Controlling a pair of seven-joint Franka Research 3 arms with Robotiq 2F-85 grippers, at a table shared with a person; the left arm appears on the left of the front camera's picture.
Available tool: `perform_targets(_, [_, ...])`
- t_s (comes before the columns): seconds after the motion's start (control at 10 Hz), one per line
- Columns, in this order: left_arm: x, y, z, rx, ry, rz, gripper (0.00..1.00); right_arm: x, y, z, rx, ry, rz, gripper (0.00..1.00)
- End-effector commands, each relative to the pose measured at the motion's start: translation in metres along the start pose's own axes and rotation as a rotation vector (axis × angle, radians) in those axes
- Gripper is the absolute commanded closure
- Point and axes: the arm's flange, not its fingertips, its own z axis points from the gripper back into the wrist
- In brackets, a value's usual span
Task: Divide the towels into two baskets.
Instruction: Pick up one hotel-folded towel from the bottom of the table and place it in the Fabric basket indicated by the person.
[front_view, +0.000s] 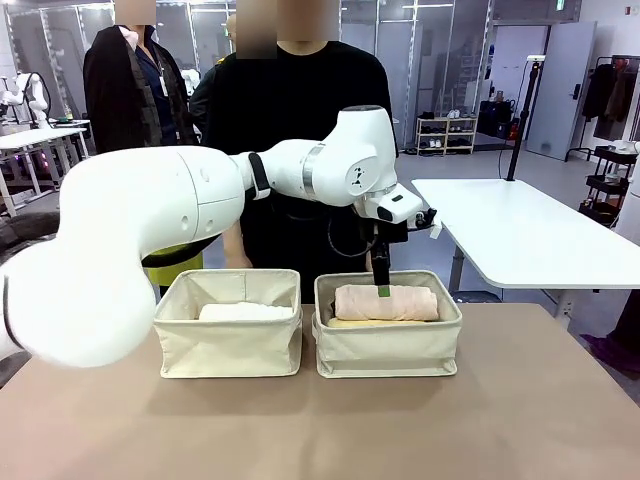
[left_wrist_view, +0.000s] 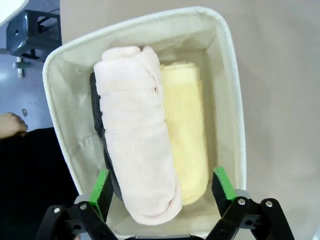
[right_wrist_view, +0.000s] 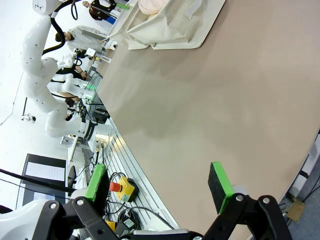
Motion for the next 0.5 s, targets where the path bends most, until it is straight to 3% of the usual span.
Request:
perform_targets(0.0, [0.0035, -0.0004, -0.0048, -0.008, -0.013, -0.001, 0.05, -0.0014, 0.0041, 0.0005, -0.007, 0.010, -0.005, 0.00])
perform_targets(0.4, [0.0035, -0.0004, -0.0048, -0.008, -0.013, -0.001, 0.05, -0.0014, 0.0041, 0.0005, -0.007, 0.010, -0.005, 0.00])
